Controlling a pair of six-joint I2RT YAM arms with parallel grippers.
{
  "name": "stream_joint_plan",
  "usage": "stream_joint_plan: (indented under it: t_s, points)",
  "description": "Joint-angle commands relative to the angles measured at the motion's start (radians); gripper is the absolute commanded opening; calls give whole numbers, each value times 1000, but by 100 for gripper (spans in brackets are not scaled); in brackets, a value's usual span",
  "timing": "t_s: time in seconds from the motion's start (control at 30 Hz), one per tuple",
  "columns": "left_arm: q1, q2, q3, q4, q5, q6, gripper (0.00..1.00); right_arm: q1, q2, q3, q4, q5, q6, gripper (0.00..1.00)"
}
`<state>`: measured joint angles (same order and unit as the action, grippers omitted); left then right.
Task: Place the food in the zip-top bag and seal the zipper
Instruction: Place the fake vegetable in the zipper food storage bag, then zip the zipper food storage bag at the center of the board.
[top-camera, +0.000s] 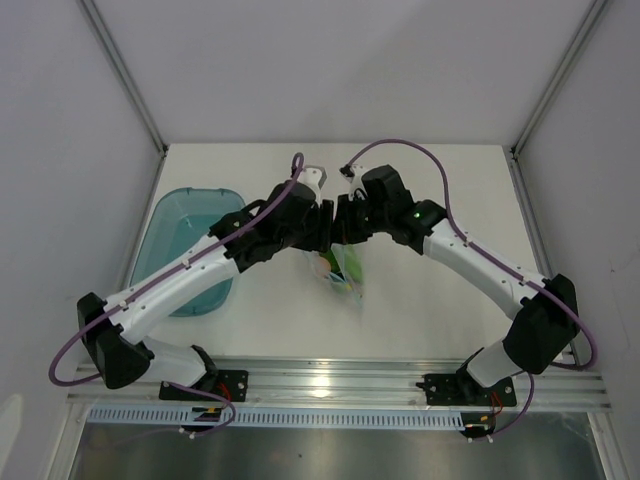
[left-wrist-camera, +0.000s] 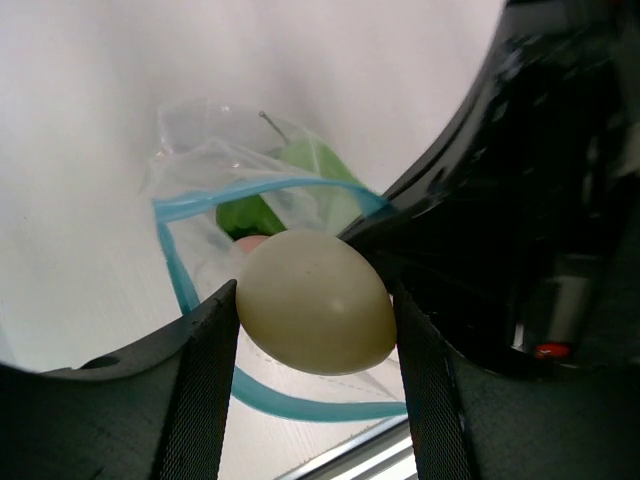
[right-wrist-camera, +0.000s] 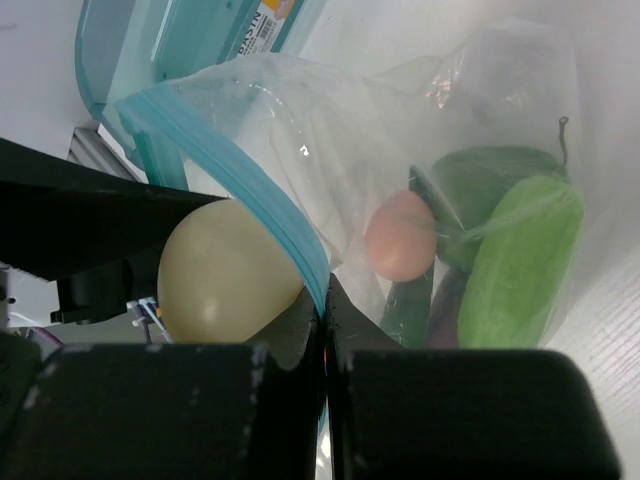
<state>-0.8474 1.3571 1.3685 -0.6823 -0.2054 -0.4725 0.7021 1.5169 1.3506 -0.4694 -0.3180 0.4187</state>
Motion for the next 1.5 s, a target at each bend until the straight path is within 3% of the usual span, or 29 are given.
stream_joint_plan:
  t_s: [0.0, 0.1, 0.13, 0.2, 0.23, 0.43, 0.63, 0.8, 0.9, 1.07, 1.37, 1.47]
  points:
    - [-10, -50, -57, 104, 6, -2, 33, -19, -55, 10, 21, -58, 26, 0]
    - [-10, -56, -78, 124, 6, 6, 50, -33, -55, 7, 32, -90, 40, 0]
    - [-12, -58, -82, 121, -3, 6, 68, -38, -57, 5, 34, -95, 42, 0]
    - [-12, -72, -98, 124, -12, 8, 85, -39, -50, 5, 35, -108, 45, 0]
    - [-12, -78, -104, 133, -15, 14, 99, -41, -50, 7, 34, -112, 45, 0]
    - [-15, -147, -126, 174, -19, 47, 99, -42, -46, 4, 25, -125, 35, 0]
    - [-21, -286, -131, 188, -118, 61, 99, -42, -63, 5, -26, -135, -47, 0]
    - [-19, -268, -39, 40, -268, 38, 100, -42, -72, 1, -74, -179, -130, 0]
    - [-9, -201, 12, -75, -282, -6, 99, -42, -89, -17, -83, -191, -164, 0]
    - [53, -124, 40, -126, -123, -57, 100, -36, -107, -24, -100, -222, -198, 0]
    - [188, -138, -65, 7, 314, -133, 99, -21, -139, -62, -72, -227, -219, 0]
    - [228, -124, -75, 12, 365, -219, 100, -7, -135, -65, -74, -195, -250, 0]
